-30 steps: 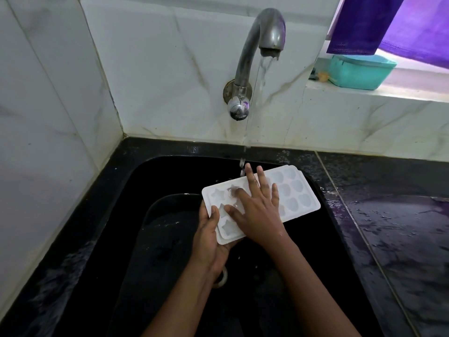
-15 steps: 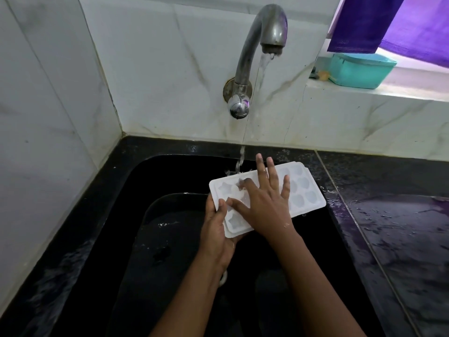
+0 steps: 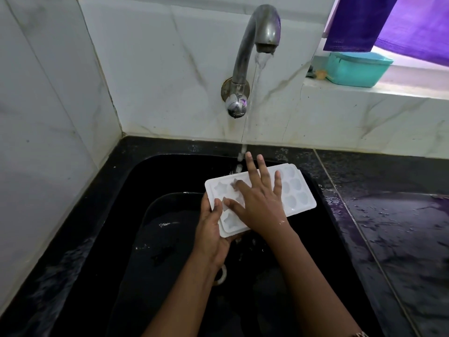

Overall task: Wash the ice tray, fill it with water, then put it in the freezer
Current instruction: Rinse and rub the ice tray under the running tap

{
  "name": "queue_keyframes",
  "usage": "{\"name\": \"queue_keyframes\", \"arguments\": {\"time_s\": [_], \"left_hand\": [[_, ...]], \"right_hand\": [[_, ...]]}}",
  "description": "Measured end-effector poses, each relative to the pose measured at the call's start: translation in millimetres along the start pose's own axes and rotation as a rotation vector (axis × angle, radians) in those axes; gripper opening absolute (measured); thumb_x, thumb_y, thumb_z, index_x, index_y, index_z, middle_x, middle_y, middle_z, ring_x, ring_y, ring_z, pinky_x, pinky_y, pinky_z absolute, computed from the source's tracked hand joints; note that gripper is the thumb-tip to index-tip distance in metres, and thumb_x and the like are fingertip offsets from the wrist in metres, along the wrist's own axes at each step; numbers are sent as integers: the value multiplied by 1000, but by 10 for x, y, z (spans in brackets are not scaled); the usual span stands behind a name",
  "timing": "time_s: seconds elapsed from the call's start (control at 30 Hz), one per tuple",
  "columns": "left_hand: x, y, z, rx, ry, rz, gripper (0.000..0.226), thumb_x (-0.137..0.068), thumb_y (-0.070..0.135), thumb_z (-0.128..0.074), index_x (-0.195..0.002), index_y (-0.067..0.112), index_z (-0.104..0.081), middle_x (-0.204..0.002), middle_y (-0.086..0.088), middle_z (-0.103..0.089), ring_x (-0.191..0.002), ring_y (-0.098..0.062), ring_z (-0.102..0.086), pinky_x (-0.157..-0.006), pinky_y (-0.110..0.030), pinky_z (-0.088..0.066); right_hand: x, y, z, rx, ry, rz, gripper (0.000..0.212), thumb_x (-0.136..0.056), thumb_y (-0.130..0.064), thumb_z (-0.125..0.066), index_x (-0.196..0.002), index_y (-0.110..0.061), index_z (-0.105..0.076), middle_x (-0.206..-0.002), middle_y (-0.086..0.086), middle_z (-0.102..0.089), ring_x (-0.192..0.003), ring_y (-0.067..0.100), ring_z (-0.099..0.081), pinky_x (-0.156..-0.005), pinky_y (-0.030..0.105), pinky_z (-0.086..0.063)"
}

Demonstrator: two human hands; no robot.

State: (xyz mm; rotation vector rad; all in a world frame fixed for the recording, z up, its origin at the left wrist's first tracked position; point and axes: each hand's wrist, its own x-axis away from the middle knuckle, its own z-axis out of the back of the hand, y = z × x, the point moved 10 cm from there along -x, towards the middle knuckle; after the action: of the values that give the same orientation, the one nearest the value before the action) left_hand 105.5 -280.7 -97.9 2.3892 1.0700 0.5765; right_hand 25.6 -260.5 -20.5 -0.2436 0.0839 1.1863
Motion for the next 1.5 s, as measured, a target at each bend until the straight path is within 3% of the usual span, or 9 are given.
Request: {"name": "queue_keyframes", "arguments": {"time_s": [0.1,0.27,0.4,0.67,0.83,0.9,1.07,1.2,1.5], "left_hand": [[10,-26,4,-24,5,15,45,-95,21,-43,-140,27,-42,-125,-8,-64,-105,-27,-66,-72,-45,-58],[-19,-7,5,-6,5,22,42,-98,20,-39,-139,28,-43,-126,-9,-63,-101,-27,-68,-65,-44,-57],[-5,37,-4,7,-11,-11,42,-100,17,-37,-140,25,-41,-128,-11,-62,-110,-31,-63,-84,-53,-55],[-14,98,27,5,43,-49,39,-99,23,-39,-137,33,-43,-122,-6,-67,-105,-28,-66,-83,-54,-54],[-43,80,77,39,76,-40,40,-99,24,-41,-138,33,-43,-126,-11,-63,-109,-31,-64,-80,-53,-55],[-54,82,97,50,87,-42,39,-99,24,-40,-137,34,-44,-125,-10,-64,-109,-31,-64,-81,-53,-55],[-45,102,68,41,80,-69,40,-99,23,-40,-138,32,-43,-123,-11,-65,-103,-29,-67,-72,-48,-58],[-54,139,83,57,89,-77,39,-99,23,-40,-137,33,-44,-121,-8,-66,-106,-28,-66,-79,-50,-56],[-55,163,81,67,89,-85,38,-101,22,-39,-138,32,-43,-118,-7,-68,-101,-25,-68,-69,-43,-58]], "right_hand": [[8,87,43,-16,39,-58,42,-81,-65,-52,-105,-32,-61,-158,-5,13,-142,15,24,-110,51,15],[15,-39,-10,24,1,-16,48,-90,-58,-43,-126,-29,-52,-153,-3,29,-138,16,33,-108,50,20],[-10,-49,-15,-117,-37,33,43,-90,-54,-48,-125,-31,-55,-151,-11,28,-137,11,32,-112,46,15],[-21,186,310,-253,79,-38,18,-84,-45,-62,-83,-28,-68,-157,-10,-13,-145,11,4,-113,46,5],[4,-13,56,-77,-164,45,32,-89,-53,-50,-113,-35,-62,-156,-8,19,-142,13,24,-112,50,12],[20,-79,19,-57,-187,67,34,-92,-49,-47,-121,-35,-58,-156,-6,22,-141,16,27,-111,51,13],[20,12,32,-37,-195,24,28,-91,-50,-48,-115,-40,-58,-155,-7,24,-140,14,29,-111,50,14],[29,-94,-51,-41,-195,58,33,-94,-45,-45,-125,-38,-50,-141,-10,40,-129,12,40,-111,52,14],[42,-78,-64,-28,-178,48,36,-91,-51,-47,-124,-36,-48,-150,-6,34,-132,12,38,-110,51,15]]}}
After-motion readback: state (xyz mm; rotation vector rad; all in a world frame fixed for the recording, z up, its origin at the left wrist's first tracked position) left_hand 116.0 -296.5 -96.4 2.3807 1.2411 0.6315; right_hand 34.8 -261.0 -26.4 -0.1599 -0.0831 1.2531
